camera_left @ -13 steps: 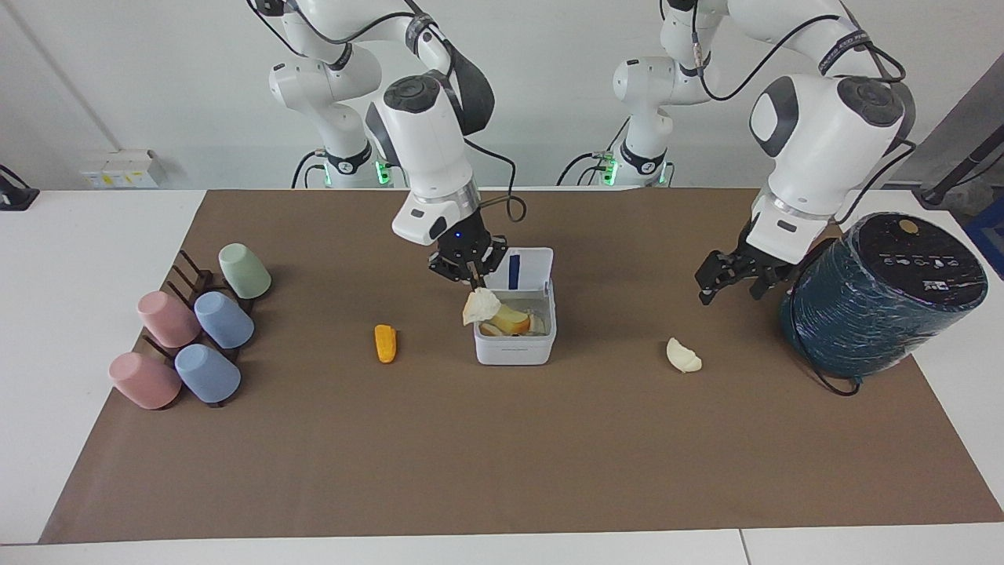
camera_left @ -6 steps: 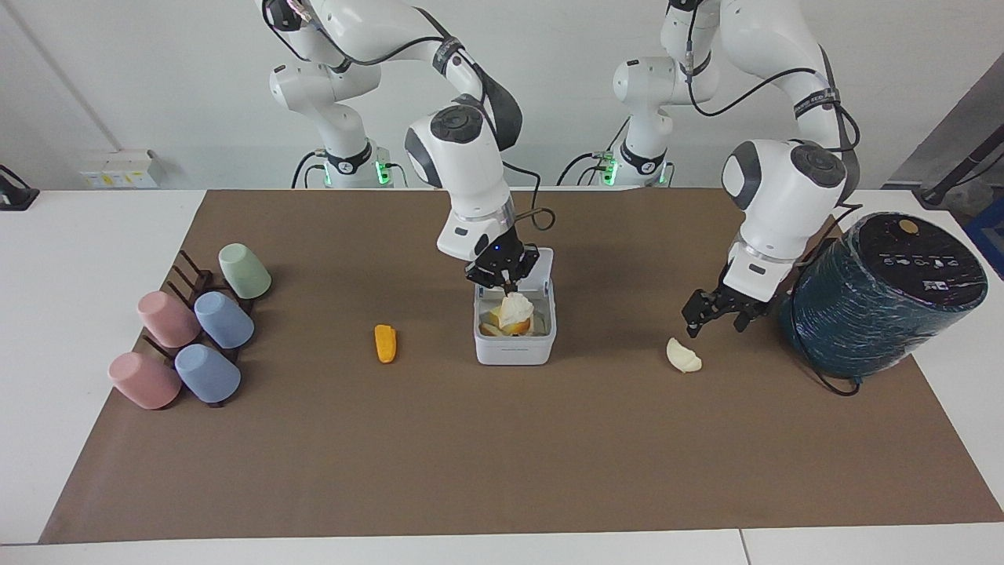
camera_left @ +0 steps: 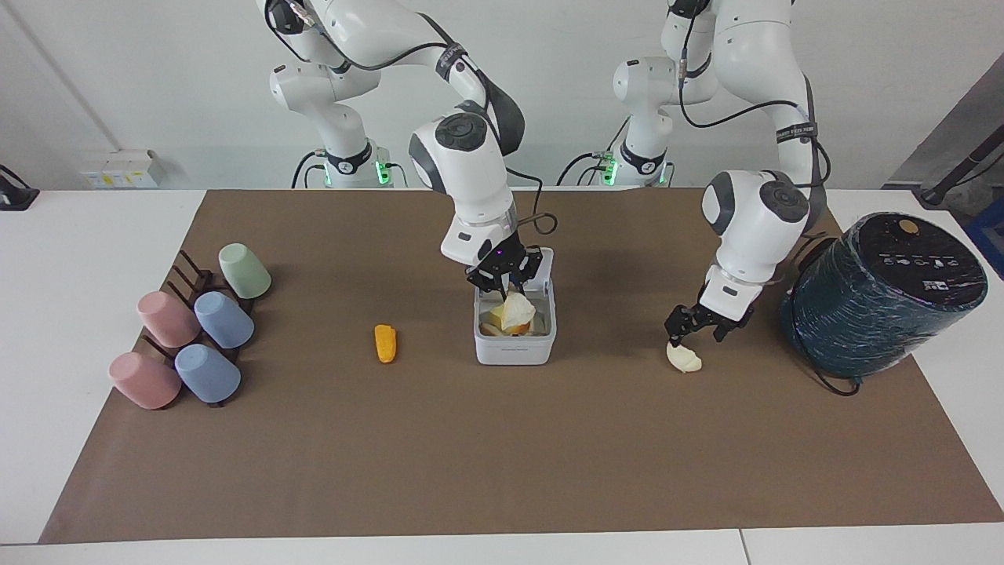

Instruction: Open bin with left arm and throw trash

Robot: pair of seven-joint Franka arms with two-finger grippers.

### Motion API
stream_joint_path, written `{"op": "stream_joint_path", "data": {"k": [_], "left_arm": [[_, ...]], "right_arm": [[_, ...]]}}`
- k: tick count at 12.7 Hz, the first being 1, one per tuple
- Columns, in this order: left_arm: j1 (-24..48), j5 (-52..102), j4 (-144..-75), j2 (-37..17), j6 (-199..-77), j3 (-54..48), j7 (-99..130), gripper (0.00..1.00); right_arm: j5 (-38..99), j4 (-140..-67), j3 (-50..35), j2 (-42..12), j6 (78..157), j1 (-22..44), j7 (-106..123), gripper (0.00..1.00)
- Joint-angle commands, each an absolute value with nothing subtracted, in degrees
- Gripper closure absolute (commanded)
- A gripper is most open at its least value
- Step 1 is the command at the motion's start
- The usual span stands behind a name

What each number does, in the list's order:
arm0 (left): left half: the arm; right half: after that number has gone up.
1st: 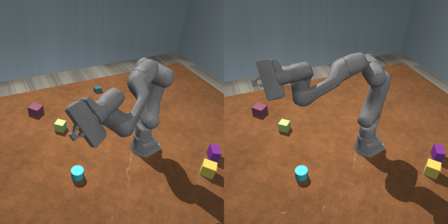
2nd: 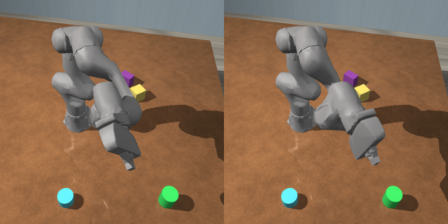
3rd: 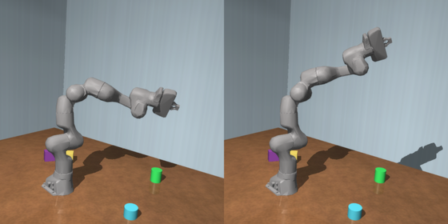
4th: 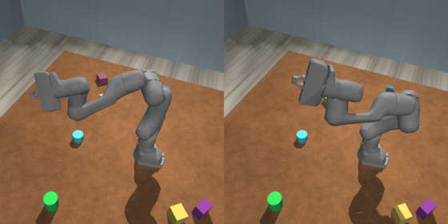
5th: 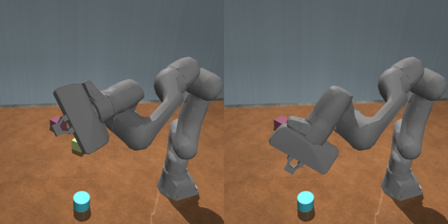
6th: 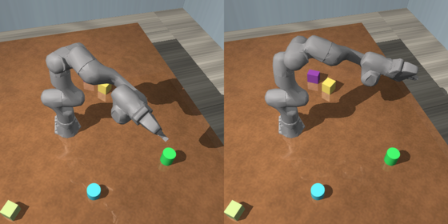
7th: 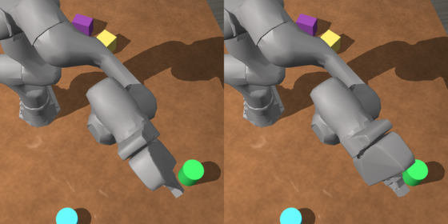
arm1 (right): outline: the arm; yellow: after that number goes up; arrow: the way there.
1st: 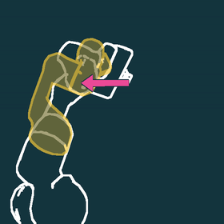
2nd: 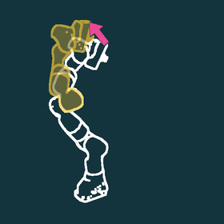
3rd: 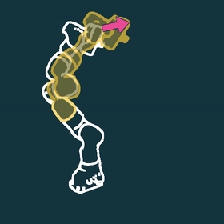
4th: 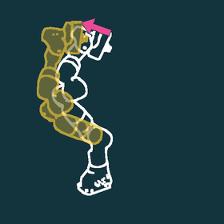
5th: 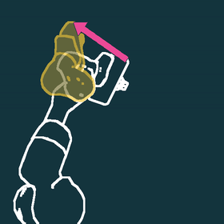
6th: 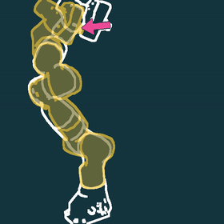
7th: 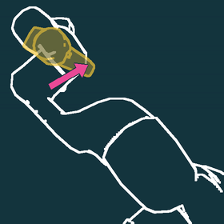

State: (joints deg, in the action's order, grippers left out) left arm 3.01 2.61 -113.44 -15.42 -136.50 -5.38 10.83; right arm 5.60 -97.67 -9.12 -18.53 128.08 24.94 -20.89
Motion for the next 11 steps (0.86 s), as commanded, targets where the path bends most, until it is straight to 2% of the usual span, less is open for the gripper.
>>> {"op": "stream_joint_path", "data": {"k": [1,3,4,6,7,9,11], "left_arm": [[3.2,1.8,-114.3,-17.6,-140.8,-5.4,11.2,0.00],[3.2,1.9,-114.5,-17.8,-141.5,-5.4,11.3,0.03],[3.3,1.9,-114.5,-18.4,-142.3,-5.4,12.5,0.09],[4.1,1.9,-114.7,-19.2,-143.4,-5.4,15.1,0.28],[4.7,1.9,-114.6,-19.2,-143.5,-5.4,15.4,0.42],[4.7,1.9,-114.6,-19.2,-143.4,-5.4,15.4,0.76],[4.7,1.8,-114.1,-19.3,-143.1,-5.4,15.3,1.00]], "right_arm": [[6.5,-97.7,-9.3,-18.5,128.6,24.8,-21.7,0.03],[6.4,-97.6,-9.3,-18.5,128.6,24.7,-21.7,0.00],[6.4,-97.3,-9.3,-18.5,128.5,24.7,-21.8,0.00],[5.8,-96.9,-9.1,-17.5,128.4,23.7,-21.8,0.00],[5.5,-96.8,-9.0,-16.5,128.6,22.9,-21.7,0.00],[5.2,-96.8,-8.8,-14.7,128.3,19.5,-20.8,0.00],[4.5,-97.1,-8.8,-12.8,125.7,15.4,-16.2,0.00]]}}
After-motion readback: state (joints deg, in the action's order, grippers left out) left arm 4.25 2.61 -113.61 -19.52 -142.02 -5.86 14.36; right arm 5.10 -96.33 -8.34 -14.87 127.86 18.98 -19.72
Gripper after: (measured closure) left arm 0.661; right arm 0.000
